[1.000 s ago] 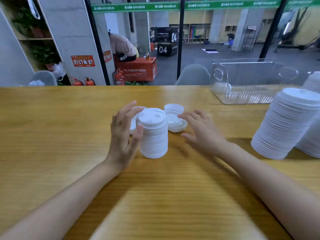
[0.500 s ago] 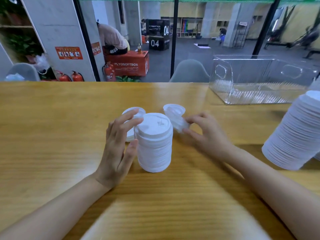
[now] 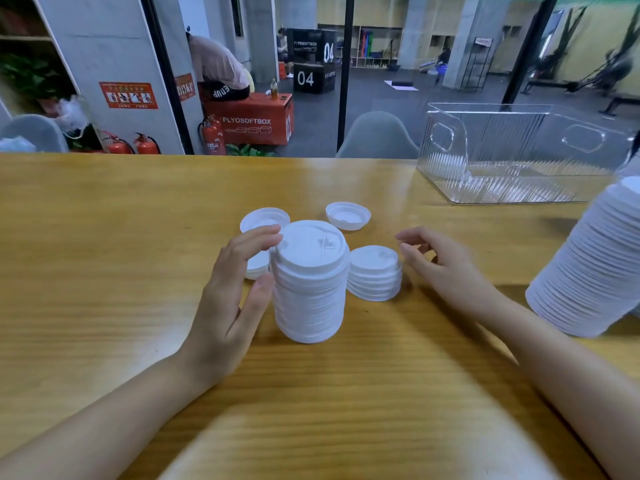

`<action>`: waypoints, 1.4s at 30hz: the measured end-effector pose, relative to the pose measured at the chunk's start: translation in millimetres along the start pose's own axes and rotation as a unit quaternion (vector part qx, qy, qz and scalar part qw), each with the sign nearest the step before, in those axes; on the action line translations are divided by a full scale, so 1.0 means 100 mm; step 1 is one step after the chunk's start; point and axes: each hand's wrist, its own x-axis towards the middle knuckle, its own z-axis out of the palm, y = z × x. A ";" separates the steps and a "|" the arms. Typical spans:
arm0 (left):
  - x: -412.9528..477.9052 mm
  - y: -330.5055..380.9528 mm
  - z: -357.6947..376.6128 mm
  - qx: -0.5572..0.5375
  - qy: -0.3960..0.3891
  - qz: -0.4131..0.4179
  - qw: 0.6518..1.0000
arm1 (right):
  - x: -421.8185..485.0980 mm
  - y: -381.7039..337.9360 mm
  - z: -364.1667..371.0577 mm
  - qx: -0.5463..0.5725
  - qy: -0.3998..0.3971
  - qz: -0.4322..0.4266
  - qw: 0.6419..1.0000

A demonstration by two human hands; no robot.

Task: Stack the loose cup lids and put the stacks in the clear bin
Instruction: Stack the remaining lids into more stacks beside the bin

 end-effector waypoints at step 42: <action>0.01 -0.01 -0.01 -0.010 0.009 -0.014 1.000 | -0.03 -0.40 -0.09 0.237 0.010 -0.028 0.971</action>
